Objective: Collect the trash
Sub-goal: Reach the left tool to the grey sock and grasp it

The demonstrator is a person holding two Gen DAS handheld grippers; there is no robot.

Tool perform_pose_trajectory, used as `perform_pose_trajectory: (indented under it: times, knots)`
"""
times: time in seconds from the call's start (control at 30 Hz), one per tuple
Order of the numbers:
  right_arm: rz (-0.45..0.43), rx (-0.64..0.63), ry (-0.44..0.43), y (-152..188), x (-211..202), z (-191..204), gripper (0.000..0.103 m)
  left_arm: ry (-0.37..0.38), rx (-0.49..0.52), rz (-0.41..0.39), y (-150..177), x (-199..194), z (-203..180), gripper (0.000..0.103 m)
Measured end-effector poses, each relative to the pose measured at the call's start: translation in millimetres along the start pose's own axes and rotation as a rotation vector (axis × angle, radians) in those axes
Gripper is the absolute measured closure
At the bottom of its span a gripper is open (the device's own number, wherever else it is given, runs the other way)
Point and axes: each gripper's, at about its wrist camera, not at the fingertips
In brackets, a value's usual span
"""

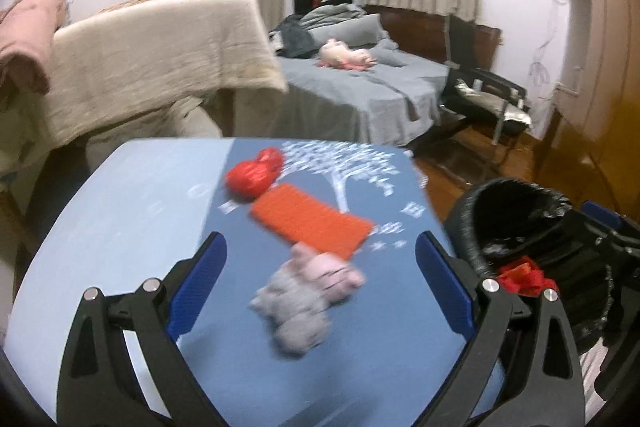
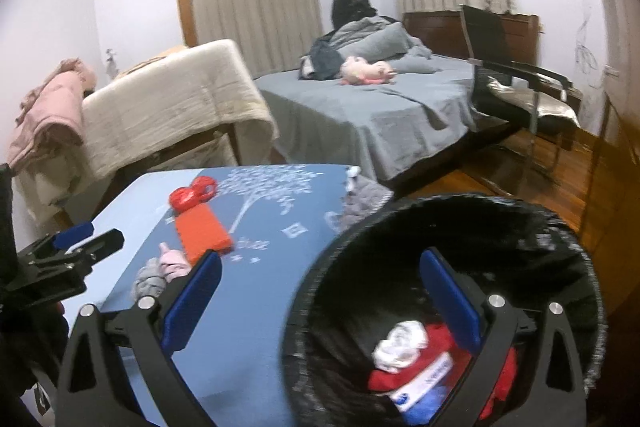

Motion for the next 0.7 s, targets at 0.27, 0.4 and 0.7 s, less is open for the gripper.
perform_pose_trajectory:
  times: [0.27, 0.4, 0.7]
  knots:
    - [0.023, -0.057, -0.049, 5.2, 27.9, 37.2, 0.005, -0.054, -0.059, 0.051, 19.5, 14.8, 36.4, 0.01]
    - [0.036, -0.074, -0.058, 7.0, 37.4, 45.7, 0.005, -0.058, -0.064, 0.077, 24.1, 27.5, 38.4, 0.01]
    - [0.053, -0.062, -0.057, 5.6, 45.5, 43.3, 0.005, -0.026, -0.068, 0.137, 28.6, 52.7, 29.5, 0.016]
Point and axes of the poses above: each gripper's, at about its wrist camera, not at the fingertips, and x roughly the way its jaws point, z to its left, y to its underside, and after that the axes turned 11 degrees about z, right-handed
